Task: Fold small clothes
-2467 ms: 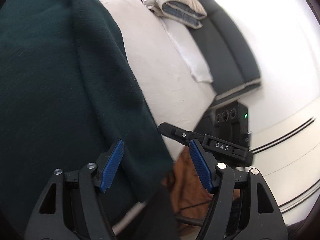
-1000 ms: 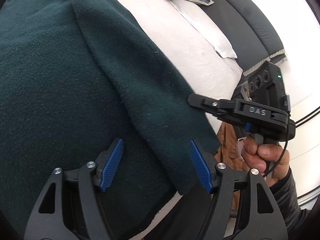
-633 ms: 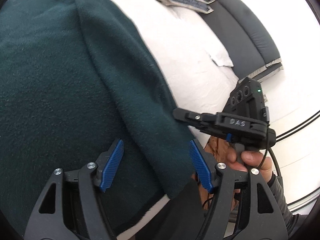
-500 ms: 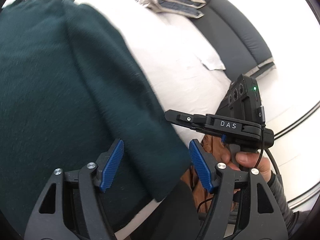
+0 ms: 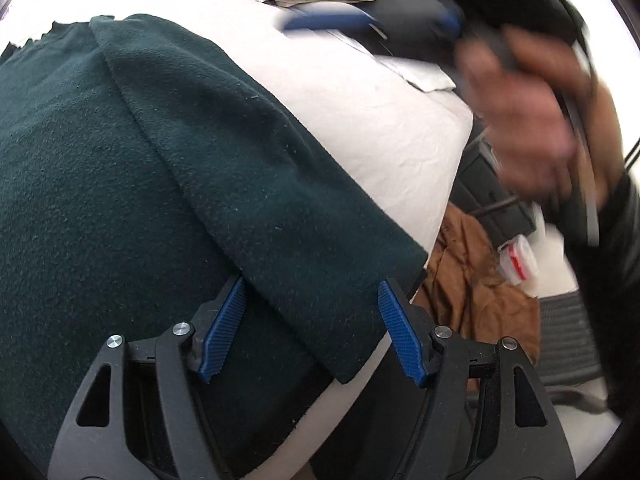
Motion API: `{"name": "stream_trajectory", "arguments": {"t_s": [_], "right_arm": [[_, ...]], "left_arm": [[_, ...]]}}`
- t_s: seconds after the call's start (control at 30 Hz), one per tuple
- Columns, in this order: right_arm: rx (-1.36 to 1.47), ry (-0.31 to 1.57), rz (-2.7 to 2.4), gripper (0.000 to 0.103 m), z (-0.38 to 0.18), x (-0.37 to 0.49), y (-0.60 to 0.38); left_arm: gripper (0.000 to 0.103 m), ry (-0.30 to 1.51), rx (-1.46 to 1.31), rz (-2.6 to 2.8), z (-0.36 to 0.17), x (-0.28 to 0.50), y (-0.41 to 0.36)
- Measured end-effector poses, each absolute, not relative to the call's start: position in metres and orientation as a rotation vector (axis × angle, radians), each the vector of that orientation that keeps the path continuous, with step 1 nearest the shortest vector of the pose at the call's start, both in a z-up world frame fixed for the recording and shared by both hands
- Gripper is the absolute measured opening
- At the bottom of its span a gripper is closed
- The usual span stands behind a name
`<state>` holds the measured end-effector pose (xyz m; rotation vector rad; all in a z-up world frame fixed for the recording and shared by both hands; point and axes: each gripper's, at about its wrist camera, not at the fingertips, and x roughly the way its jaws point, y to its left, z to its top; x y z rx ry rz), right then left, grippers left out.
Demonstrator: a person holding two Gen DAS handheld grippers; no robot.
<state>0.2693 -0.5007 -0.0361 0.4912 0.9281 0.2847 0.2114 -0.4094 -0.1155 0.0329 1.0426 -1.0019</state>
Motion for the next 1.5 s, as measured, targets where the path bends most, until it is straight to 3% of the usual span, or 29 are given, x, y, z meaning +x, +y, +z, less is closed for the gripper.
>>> {"name": "stream_trajectory", "arguments": {"t_s": [0.27,0.5,0.53,0.6,0.87,1.07,1.17,1.3,1.5], "right_arm": [[0.52,1.007,0.326,0.024,-0.05,0.382,-0.477],[0.599,1.119,0.284,0.022,-0.103,0.461,-0.466],[0.625,1.135,0.269,0.011,-0.115,0.471,-0.468],[0.67,1.133,0.271,0.003,-0.127,0.484,-0.468],[0.712,1.086,0.274,0.003,-0.135,0.527,-0.457],[0.785,1.121,0.339,0.003,-0.141,0.489,-0.471],[0.781,1.145,0.384,0.007,-0.136,0.445,-0.481],[0.791,1.157,0.423,0.034,-0.129,0.375,-0.494],[0.853,1.169,0.399,0.036,-0.135,0.277,-0.519]], "left_arm": [[0.066,1.044,0.035,-1.036,-0.122,0.219,-0.41],[0.066,1.039,0.014,-1.069,-0.127,0.223,-0.399],[0.066,1.04,0.009,-1.074,-0.126,0.224,-0.398],[0.066,1.04,0.001,-1.088,-0.126,0.226,-0.395],[0.066,1.033,-0.018,-1.117,-0.125,0.233,-0.38],[0.066,1.036,-0.029,-1.12,-0.122,0.235,-0.376],[0.066,1.029,-0.037,-1.115,-0.119,0.235,-0.369],[0.067,1.01,-0.037,-1.103,-0.114,0.234,-0.358],[0.067,0.999,-0.06,-1.073,-0.103,0.224,-0.333]]}}
